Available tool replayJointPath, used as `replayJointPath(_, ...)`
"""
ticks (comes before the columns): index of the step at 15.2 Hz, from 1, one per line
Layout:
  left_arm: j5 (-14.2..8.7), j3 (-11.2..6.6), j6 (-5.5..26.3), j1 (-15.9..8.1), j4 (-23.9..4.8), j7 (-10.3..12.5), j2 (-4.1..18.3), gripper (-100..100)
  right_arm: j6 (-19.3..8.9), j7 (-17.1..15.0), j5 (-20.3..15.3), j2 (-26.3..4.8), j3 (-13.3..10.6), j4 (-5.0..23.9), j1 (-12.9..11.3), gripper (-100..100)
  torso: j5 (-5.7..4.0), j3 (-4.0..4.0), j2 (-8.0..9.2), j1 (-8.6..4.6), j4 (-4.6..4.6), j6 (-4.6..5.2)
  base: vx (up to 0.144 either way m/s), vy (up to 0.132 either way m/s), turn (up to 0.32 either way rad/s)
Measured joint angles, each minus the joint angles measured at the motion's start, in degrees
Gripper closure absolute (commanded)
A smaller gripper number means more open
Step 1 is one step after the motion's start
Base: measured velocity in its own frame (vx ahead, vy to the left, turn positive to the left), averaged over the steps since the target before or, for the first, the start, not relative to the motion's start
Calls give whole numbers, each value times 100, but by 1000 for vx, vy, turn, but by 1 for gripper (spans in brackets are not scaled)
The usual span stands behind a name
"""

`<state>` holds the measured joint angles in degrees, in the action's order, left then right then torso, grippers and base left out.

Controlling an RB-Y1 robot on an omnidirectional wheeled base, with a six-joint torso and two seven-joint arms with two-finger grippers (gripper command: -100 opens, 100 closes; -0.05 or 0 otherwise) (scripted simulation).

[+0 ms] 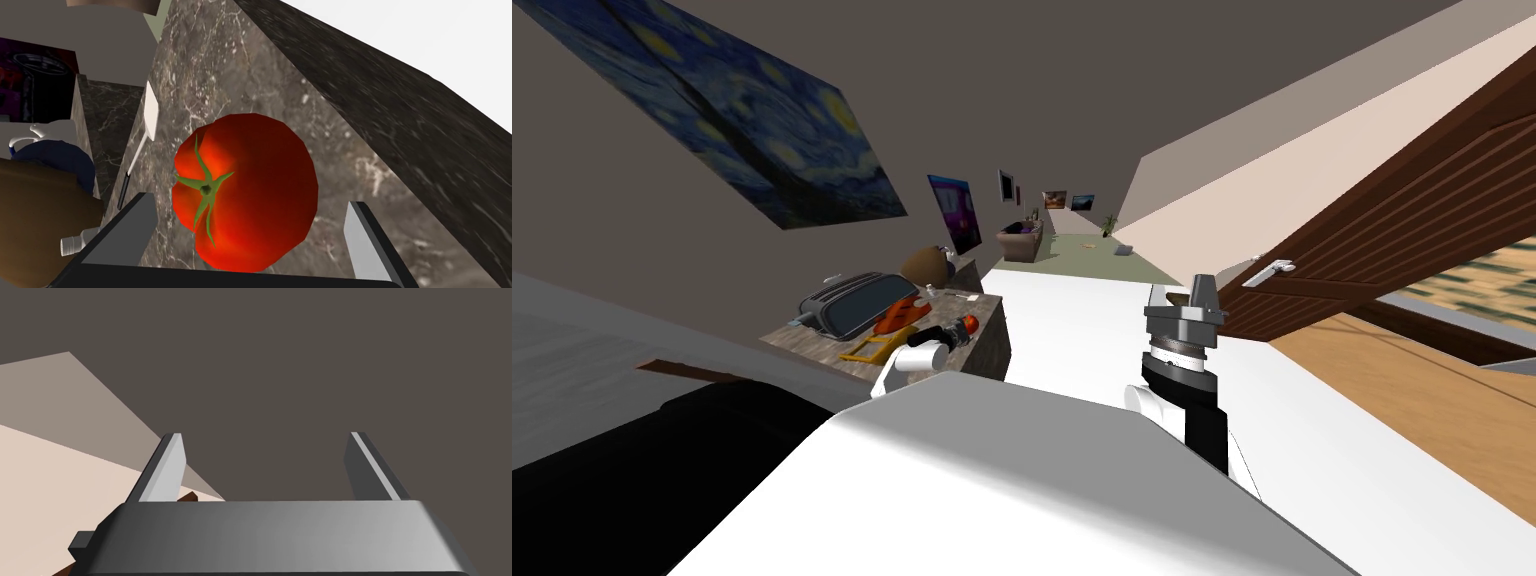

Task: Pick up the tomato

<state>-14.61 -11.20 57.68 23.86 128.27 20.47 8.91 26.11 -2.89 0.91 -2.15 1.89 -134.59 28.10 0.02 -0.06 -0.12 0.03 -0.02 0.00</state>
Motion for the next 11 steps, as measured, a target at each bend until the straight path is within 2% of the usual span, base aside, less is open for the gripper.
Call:
replayJointPath(2,23,15,-124,-43,-158,-30,-18,-100,0,0,0,0,0,0,0,0,0,-5,-9,-1,-2,0,40,5,-6)
replayJointPath(3,24,16,-147,-48,-177,-36,-20,100,0,0,0,0,0,0,0,0,-1,-4,-7,-2,-2,-1,11,1,0)
replayJointPath(8,25,17,-146,-47,-177,-39,-18,100,0,0,0,0,0,0,0,0,-1,5,8,-3,3,-2,-3,-1,1)
replayJointPath(11,-14,-10,10,13,51,2,11,100,0,0,0,0,0,0,-1,0,-4,17,30,-10,7,-4,-40,-9,11)
